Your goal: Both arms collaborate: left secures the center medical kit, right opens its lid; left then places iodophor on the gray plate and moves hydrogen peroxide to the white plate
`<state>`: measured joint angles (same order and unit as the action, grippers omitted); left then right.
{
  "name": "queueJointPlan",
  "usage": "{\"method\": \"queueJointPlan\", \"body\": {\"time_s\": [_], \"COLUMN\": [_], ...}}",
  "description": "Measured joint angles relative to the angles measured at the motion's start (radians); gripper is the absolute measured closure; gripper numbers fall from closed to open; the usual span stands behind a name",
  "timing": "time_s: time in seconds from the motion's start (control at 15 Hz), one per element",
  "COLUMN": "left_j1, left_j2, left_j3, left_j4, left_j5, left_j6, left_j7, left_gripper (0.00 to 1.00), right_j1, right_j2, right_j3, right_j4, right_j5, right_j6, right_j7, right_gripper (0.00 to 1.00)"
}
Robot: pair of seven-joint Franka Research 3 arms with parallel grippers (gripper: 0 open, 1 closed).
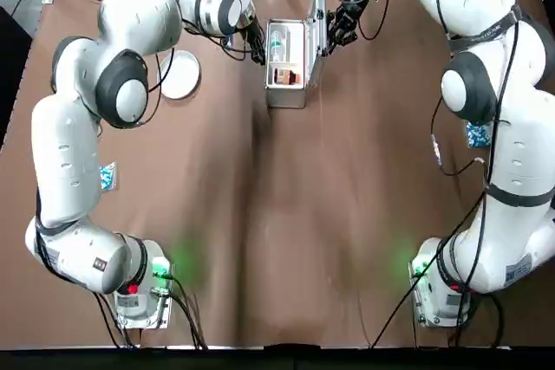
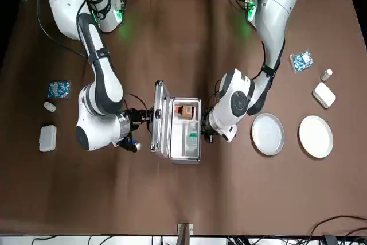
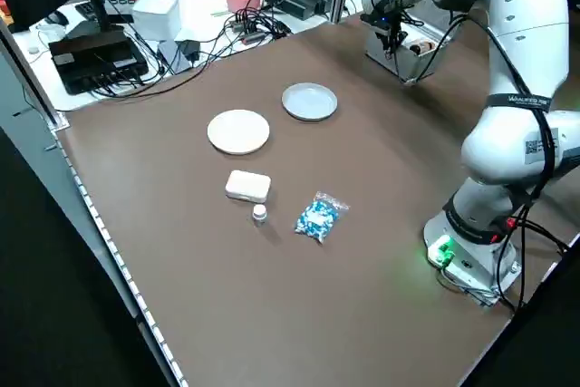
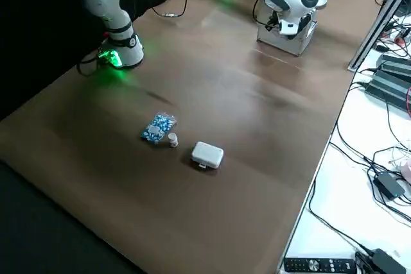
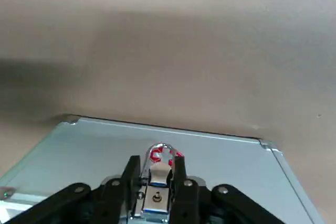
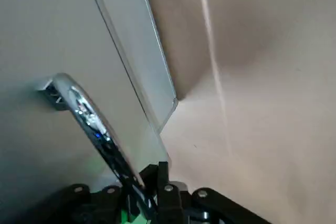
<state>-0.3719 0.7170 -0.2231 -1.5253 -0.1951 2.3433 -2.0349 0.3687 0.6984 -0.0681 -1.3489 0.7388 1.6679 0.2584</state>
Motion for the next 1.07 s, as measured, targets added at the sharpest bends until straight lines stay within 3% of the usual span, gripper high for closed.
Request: {"method": "queueJointPlan", "body": {"time_s": [0.27, 0.53, 0.73, 0.8, 0.87, 1.07], "left_j1": [0.0, 0.0, 0.001, 0.002, 0.005, 0.008], "left_j2": [0.0, 0.0, 0.0, 0.0, -0.002, -0.014], "left_j3": [-0.001, 0.0, 0.0, 0.0, 0.001, 0.004], "left_j4": [0.001, 0.0, 0.0, 0.002, 0.008, 0.013], "left_j5": [0.0, 0.0, 0.0, 0.0, 0.0, 0.0], "left_j6": [0.0, 0.0, 0.0, 0.001, 0.0, -0.039], "left_j7": [0.0, 0.0, 0.0, -0.001, -0.005, -0.005], "left_gripper": [0.7, 0.69, 0.67, 0.6, 0.42, 0.16], "right_j1": [-0.01, -0.033, -0.04, -0.039, -0.039, -0.039], "right_j2": [0.005, 0.006, 0.006, 0.006, 0.006, 0.006], "right_j3": [0.0, -0.002, -0.002, -0.002, -0.001, -0.001], "right_j4": [-0.002, -0.002, -0.002, -0.002, -0.002, -0.002], "right_j5": [0.0, 0.0, 0.0, 0.0, 0.0, 0.0], "right_j6": [-0.001, 0.0, 0.0, 0.0, 0.0, 0.0], "right_j7": [0.0, -0.002, -0.005, -0.005, -0.005, -0.005], "right_gripper": [0.86, 0.5, 0.41, 0.4, 0.39, 0.39]}}
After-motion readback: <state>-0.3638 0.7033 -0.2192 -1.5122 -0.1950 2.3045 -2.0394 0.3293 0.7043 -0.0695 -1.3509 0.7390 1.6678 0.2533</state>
